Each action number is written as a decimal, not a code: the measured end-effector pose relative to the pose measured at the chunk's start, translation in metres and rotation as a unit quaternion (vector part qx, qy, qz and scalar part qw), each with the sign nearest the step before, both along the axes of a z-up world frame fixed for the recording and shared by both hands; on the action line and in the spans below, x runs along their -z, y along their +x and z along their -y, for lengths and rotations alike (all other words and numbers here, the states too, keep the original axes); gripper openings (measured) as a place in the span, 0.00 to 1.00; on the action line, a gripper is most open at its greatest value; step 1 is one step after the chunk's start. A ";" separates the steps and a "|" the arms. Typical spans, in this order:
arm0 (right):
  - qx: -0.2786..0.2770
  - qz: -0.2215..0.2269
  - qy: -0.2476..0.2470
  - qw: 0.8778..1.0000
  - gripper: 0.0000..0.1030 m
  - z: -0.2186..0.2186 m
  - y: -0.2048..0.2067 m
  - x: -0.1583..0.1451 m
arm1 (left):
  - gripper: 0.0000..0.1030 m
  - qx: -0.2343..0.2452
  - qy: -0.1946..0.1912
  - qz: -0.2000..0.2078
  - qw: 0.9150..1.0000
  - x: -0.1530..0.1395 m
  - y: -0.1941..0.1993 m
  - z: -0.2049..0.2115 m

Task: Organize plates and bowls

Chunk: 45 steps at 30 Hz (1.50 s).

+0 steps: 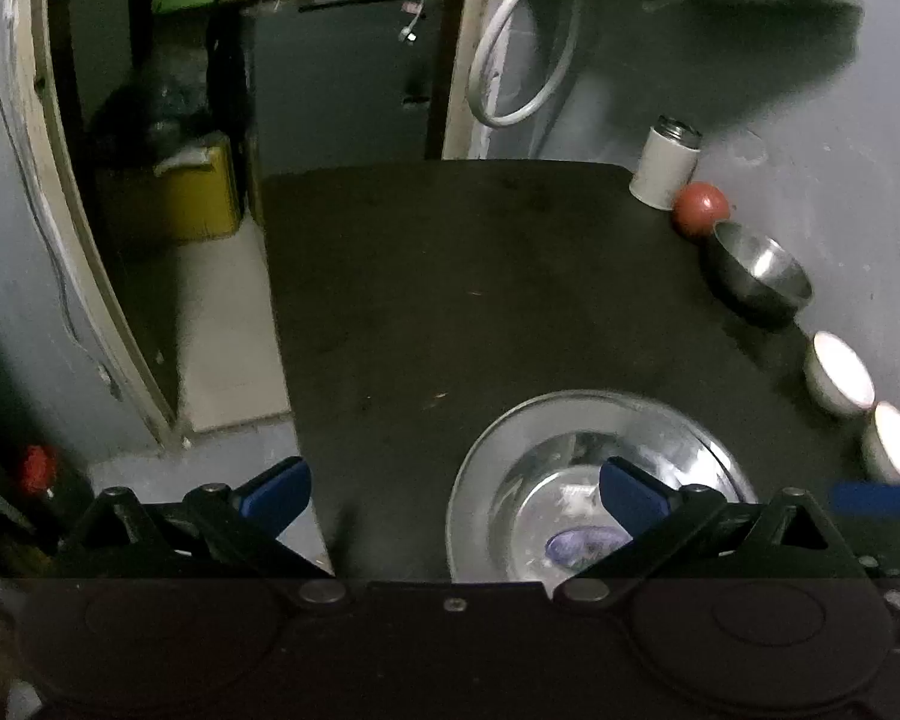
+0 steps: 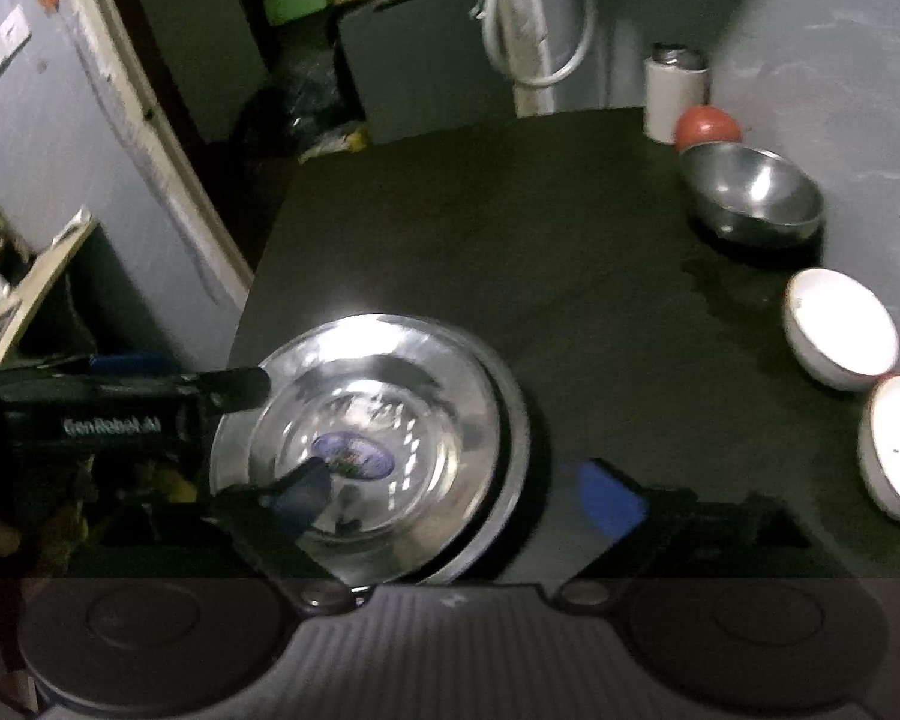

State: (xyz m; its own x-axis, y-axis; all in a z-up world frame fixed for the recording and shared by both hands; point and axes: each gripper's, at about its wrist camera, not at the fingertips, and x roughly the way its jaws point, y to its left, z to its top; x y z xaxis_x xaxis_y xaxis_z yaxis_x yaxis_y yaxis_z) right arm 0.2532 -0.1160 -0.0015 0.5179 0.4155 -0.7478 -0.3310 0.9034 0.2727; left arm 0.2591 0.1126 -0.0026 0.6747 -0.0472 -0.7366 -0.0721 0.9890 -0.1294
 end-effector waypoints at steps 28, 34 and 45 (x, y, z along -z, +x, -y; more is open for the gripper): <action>0.252 0.053 0.068 0.964 0.81 0.148 0.158 0.026 | 0.99 0.137 -0.060 0.022 0.988 0.002 0.269 0.158; 0.250 0.043 0.048 0.966 0.62 0.149 0.178 0.039 | 0.94 0.145 -0.057 -0.005 0.988 0.015 0.284 0.169; 0.219 0.033 0.017 0.975 0.32 0.146 0.198 0.046 | 0.26 0.175 -0.068 -0.042 0.981 0.025 0.286 0.181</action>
